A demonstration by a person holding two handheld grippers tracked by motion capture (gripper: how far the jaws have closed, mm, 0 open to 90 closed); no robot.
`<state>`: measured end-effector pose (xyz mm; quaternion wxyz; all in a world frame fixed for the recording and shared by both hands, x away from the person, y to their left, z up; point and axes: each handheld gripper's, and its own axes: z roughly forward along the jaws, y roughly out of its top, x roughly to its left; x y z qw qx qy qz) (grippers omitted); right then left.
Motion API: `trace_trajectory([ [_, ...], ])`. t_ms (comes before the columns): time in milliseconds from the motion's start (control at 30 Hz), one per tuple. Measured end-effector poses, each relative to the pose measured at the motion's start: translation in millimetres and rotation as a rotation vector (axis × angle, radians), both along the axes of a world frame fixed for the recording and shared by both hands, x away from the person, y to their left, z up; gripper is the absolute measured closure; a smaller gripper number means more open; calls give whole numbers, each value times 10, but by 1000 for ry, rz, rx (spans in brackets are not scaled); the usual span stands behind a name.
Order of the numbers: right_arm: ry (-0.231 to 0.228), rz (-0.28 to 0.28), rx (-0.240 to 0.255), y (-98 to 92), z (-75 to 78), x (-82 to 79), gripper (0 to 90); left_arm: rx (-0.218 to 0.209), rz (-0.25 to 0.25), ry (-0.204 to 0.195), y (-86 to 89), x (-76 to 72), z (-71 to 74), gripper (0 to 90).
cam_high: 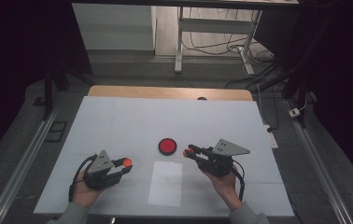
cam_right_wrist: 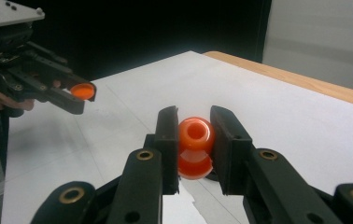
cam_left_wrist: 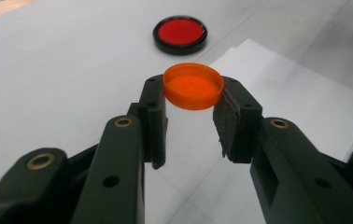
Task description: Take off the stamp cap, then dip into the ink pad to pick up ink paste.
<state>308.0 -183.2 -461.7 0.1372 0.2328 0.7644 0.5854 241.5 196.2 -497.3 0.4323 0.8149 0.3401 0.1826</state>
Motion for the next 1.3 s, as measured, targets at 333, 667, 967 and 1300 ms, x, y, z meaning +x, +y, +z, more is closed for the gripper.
trace_trajectory([
  [333, 2, -5, -2, -23, -2, 20, 728, -14, 42, 6, 164, -103, -34, 651],
  [667, 0, -4, -9, -12, 1, 23, 728, -19, 47, 6, 166, -94, -28, 651],
  [967, -1, -2, -11, 13, 2, 33, 728, -15, 43, 7, 157, -91, -32, 651],
  [1300, 23, 3, -51, 115, -76, 93, 728, -11, 43, 13, 161, -80, -44, 651],
])
